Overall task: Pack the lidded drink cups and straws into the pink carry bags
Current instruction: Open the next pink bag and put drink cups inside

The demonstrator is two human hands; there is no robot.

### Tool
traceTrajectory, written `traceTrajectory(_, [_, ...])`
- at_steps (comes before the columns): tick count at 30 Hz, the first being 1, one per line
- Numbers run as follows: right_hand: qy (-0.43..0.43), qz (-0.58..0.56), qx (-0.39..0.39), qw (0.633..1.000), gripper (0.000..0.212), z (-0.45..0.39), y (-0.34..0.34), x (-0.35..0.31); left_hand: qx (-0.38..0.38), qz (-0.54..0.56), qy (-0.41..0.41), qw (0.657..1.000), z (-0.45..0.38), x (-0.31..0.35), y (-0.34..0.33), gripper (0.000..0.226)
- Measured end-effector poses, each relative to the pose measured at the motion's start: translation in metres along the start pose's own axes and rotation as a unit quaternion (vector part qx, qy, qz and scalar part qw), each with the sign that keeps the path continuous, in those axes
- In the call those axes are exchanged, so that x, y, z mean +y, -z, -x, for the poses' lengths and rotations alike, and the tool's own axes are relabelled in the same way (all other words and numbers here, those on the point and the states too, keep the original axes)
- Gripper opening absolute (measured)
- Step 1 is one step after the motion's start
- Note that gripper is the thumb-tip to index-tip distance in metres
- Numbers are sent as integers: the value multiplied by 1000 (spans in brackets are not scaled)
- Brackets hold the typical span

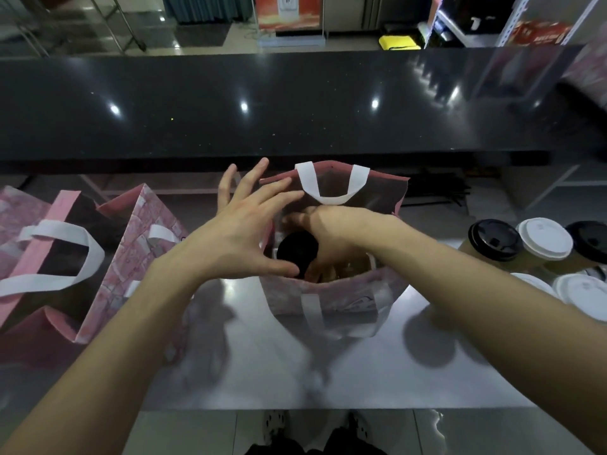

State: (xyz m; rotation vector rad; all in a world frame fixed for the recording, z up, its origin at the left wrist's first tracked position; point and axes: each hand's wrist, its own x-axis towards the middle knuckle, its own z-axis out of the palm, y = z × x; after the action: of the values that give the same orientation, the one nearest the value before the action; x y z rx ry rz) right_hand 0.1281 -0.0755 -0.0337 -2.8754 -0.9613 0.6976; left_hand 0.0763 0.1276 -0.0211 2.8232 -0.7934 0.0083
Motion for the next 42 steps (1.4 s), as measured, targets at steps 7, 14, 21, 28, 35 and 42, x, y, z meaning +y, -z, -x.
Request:
traceTrajectory(7, [-8,-66,153,986,47,90,42,40,116,-2,-8,993,-39,47,33,27])
traceTrajectory(14, [-129,-103,225,960,42,178,4,128,66,-8,-62,996,-110,130,12,31])
traceTrajectory(21, [-173,-71,41,982,116,187,-92,157,-10,-13,-86,996,-139,174,-31,44])
traceTrajectory(28, [-160,-24,32,986,63,170,-96,156,-22,-20,-46,999,-127,172,-19,43])
traceTrajectory(35, [-108,-18,235,966,72,177,21,137,25,-22,10,999,-89,135,22,37])
traceTrajectory(42, [3,-116,317,941,76,155,91,85,-75,-42,100,991,-51,76,32,35])
